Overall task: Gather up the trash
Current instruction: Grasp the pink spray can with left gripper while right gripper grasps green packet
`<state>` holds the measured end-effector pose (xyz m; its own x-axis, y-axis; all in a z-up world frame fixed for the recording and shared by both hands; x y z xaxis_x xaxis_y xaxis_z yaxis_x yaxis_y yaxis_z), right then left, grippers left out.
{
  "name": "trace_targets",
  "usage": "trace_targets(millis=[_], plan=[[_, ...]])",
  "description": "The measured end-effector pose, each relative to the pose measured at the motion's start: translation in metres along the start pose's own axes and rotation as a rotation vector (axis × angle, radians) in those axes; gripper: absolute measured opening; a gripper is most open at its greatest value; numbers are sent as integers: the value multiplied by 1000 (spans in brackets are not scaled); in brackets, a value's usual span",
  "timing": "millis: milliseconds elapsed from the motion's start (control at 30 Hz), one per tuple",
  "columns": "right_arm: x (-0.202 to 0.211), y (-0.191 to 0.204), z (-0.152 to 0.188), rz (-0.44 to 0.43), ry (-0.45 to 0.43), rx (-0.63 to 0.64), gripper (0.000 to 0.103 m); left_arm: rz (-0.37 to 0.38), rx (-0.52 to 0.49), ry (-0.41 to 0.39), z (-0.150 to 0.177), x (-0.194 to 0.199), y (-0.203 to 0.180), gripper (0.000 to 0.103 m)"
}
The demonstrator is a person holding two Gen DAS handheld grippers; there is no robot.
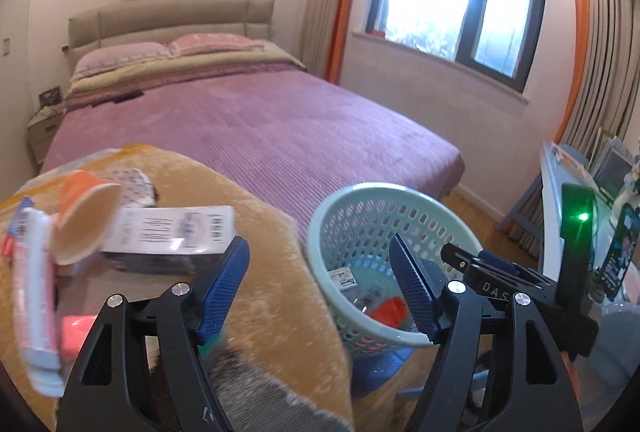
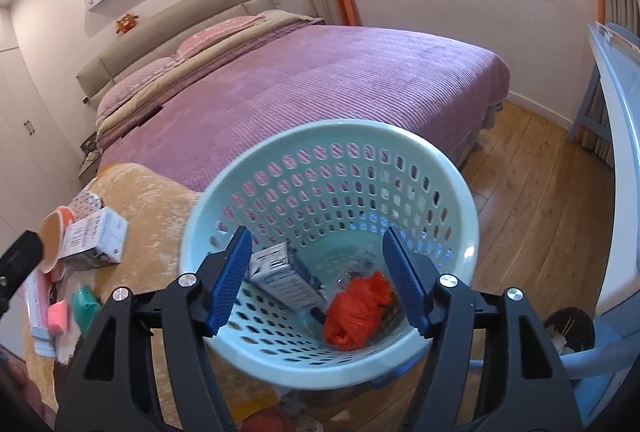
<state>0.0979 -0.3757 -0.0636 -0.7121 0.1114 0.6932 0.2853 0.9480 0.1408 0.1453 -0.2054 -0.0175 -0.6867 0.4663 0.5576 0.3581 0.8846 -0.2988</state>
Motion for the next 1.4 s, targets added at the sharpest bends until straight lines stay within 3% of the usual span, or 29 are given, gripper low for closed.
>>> trace_targets(millis=[367, 600, 767, 967, 1400], plan=[[41, 81, -9, -85, -71, 129, 65, -58, 93, -152, -16, 99, 75, 71], [57, 156, -3, -198, -98, 234, 65, -238, 198, -191, -8, 145, 165, 71], [52, 210, 14, -258, -73, 327, 66, -329, 264, -90, 13, 141, 219, 71], [31, 256, 37, -310, -42, 412, 67, -328, 305, -28, 29, 125, 245, 71], [-20, 257, 60, -278, 74, 443, 67, -312, 260, 66, 32, 63, 254, 69]])
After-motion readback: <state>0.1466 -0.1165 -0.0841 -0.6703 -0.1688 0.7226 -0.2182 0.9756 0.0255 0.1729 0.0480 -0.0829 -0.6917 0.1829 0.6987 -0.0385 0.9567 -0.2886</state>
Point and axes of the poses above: each gripper's, at about its wrist camera, not at the fingertips, and x roughly against the way its jaws point, y to its left, z to its underside, the point moved 10 cm from there along -x, roughly the way its jaws point, and after that the axes turned 9 degrees about x, right-handed, at the moved point
